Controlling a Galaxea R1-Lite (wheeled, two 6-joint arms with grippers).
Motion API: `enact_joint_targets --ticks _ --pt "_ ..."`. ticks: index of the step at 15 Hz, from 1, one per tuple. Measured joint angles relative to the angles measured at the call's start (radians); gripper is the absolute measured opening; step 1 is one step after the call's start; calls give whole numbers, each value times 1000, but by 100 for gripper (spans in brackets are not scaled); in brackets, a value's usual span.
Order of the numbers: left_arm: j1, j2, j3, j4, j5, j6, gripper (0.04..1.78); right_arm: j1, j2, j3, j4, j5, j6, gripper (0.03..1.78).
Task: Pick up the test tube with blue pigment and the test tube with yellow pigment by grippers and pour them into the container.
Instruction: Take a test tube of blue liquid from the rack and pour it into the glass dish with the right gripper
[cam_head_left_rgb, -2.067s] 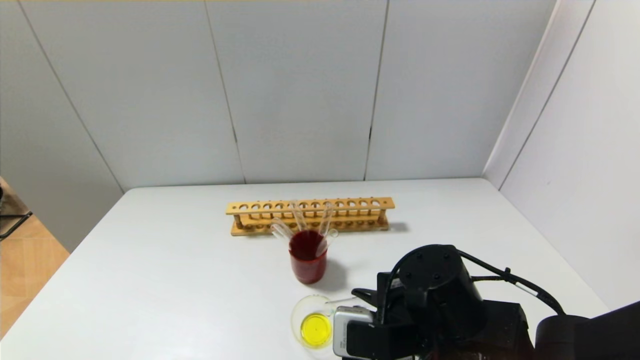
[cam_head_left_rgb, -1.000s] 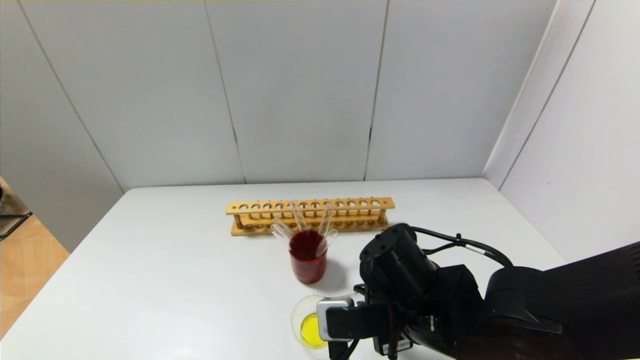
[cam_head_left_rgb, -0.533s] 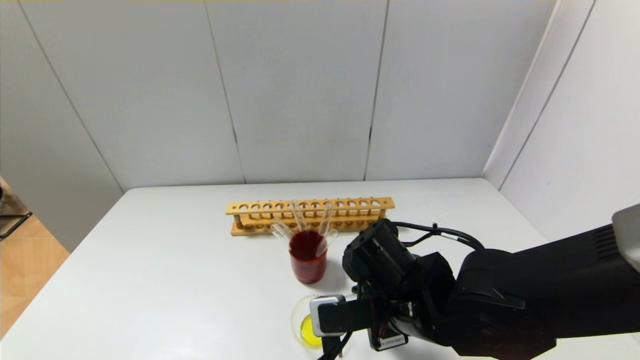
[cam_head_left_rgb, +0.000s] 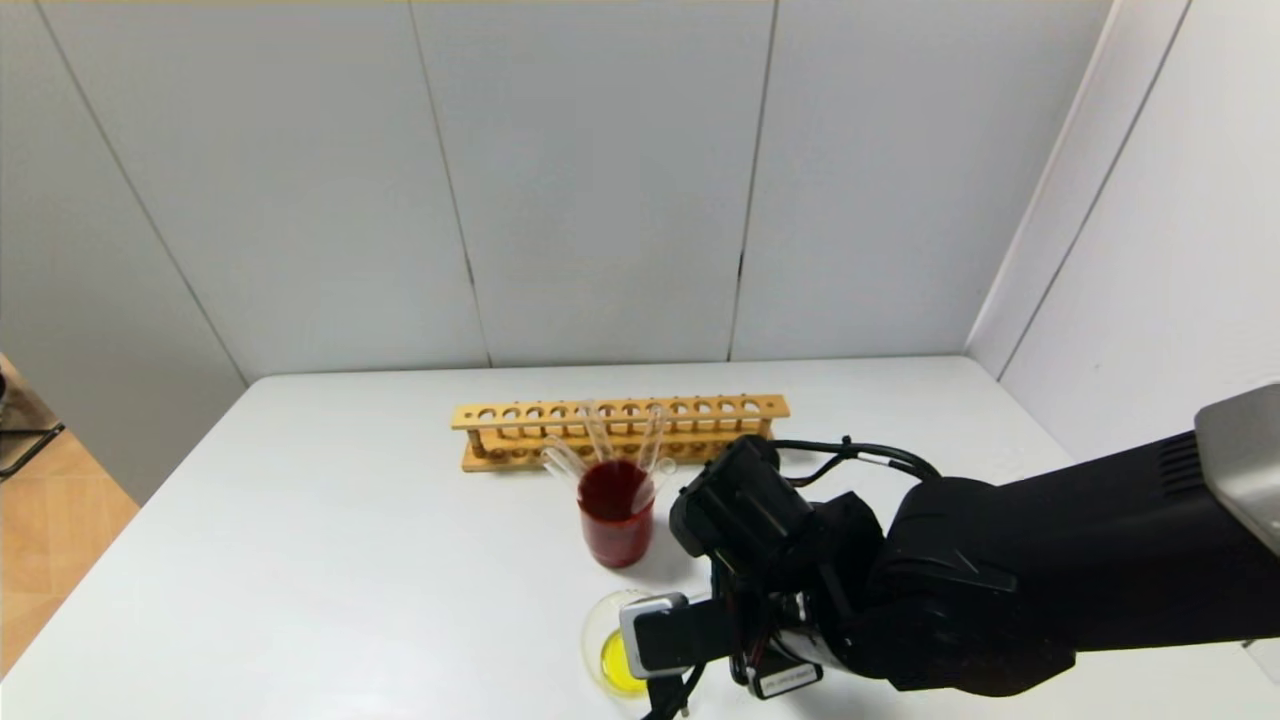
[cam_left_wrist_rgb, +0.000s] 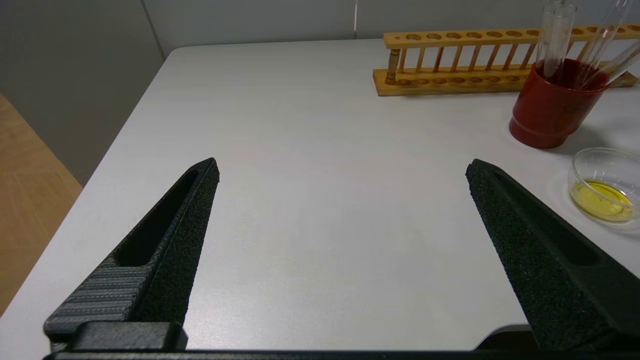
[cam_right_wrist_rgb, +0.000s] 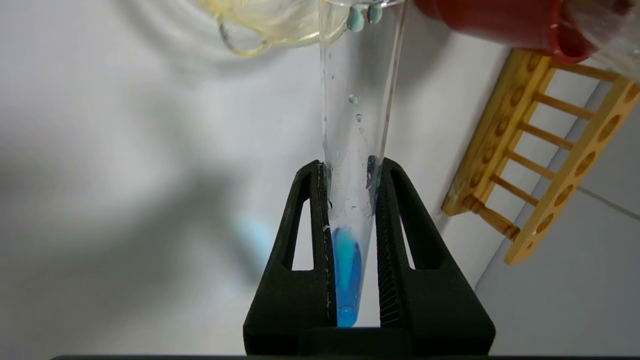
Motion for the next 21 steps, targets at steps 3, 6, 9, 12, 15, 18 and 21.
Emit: enact_joint_targets --ticks 3,6,9,12,15,18,21 --pt "0 0 0 0 0 0 175 1 3 -35 61 -38 -26 32" --pt "0 0 0 0 0 0 175 14 7 -46 63 -51 -35 32" --pt "0 0 0 0 0 0 175 18 12 -48 64 -51 -41 32" --pt "0 0 0 0 0 1 175 37 16 -50 90 -66 -48 32" --pt "0 0 0 0 -1 1 175 56 21 -62 95 -94 -61 32" --pt "0 0 0 0 0 0 175 59 33 -91 105 -97 -70 32" --pt "0 0 0 0 0 0 175 67 40 -133 174 -128 -79 32"
